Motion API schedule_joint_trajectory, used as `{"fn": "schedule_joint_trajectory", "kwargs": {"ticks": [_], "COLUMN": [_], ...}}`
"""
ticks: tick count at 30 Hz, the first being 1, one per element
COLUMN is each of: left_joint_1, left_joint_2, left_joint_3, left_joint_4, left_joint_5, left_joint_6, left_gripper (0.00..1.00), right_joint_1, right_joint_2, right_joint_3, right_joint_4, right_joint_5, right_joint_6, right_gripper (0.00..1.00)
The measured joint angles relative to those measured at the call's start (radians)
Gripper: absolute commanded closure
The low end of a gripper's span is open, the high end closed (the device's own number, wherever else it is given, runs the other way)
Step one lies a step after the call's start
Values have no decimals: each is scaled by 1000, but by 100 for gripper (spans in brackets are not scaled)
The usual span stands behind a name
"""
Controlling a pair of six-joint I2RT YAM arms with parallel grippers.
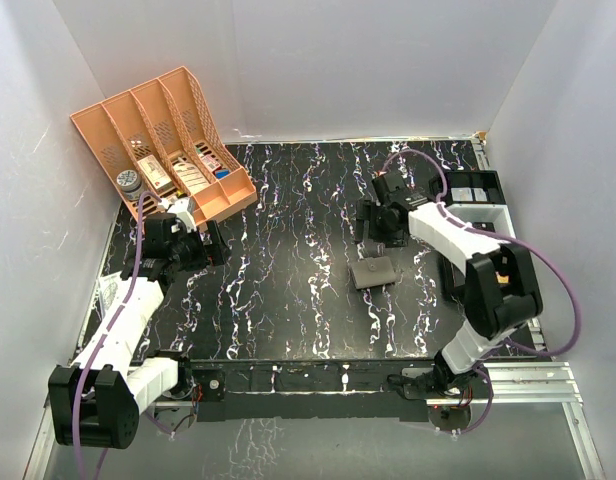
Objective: Take the credit cards out of the card holder
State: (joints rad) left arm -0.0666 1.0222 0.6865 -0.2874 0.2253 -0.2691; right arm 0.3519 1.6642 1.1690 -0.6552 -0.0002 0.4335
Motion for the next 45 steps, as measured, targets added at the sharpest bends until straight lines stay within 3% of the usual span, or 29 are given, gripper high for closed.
{"fn": "schedule_joint_trajectory", "kwargs": {"ticks": [4, 9, 14, 19, 26, 30, 35, 38, 45], "left_joint_1": [0, 0, 0, 0, 0, 0, 0, 0, 0], "left_joint_2": [0, 0, -1, -10, -29, -28, -37, -56, -73], "left_joint_3": [0, 0, 0, 0, 0, -3, -51, -90, -100], "left_joint_4": [0, 0, 3, 15, 29, 42, 82, 90, 111], "left_joint_5": [1, 11, 62, 129, 187, 229, 283, 306, 318], "left_joint_6": [0, 1, 1, -3, -18, -48, -117, -169, -229], "left_gripper": [1, 1, 1, 1, 1, 1, 1, 1, 1], "right_joint_1": [-11, -21, -20, -20, -16, 56, 260, 310, 280], "right_joint_2": [-65, -6, 18, 10, -129, -223, -299, -329, -253], "right_joint_3": [29, 82, -30, -116, -278, -379, -378, -323, -132], "right_joint_4": [-1, -21, -35, -40, 39, 127, 193, 160, 36], "right_joint_5": [23, 36, 51, 25, -171, -314, -396, -333, 39], "right_joint_6": [-32, -58, -44, -19, 56, 146, 208, 209, 168], "right_gripper": [23, 26, 19, 18, 23, 25, 23, 23, 27]}}
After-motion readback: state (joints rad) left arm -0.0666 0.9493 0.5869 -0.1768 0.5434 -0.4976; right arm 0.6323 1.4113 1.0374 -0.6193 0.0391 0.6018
